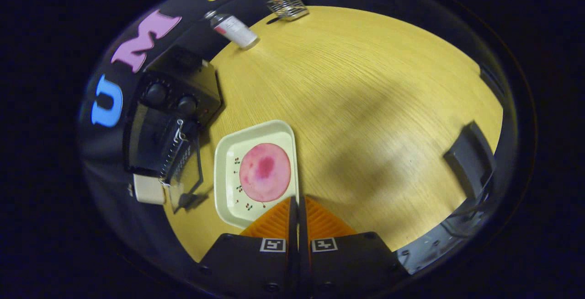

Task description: Open the toaster oven, put the food inside, and close the toaster oven door.

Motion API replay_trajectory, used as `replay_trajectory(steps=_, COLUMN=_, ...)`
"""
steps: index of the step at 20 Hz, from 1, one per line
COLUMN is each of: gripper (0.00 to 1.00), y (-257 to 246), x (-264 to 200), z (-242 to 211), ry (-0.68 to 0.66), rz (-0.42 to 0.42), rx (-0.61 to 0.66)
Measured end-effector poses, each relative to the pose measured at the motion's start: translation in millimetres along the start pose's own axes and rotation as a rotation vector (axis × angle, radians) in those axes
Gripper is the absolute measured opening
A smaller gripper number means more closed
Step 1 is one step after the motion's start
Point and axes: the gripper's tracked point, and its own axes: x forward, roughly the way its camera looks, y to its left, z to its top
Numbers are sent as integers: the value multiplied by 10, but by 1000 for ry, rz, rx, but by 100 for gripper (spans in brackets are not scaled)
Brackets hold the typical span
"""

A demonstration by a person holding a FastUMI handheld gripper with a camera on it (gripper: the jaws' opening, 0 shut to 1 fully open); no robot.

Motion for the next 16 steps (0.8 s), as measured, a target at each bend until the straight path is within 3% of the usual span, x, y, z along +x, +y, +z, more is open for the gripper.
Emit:
replay_trajectory(steps=6, gripper=6, y=-184, x=-330, z=139, ry=-62, rz=92, rx=250)
replay_trajectory(steps=11, gripper=6, y=-76, x=-620, z=227, ry=-105, rz=167, rx=309)
replay_trajectory(steps=16, gripper=6, y=359, x=-803, z=227, ry=-96, rz=280, rx=349)
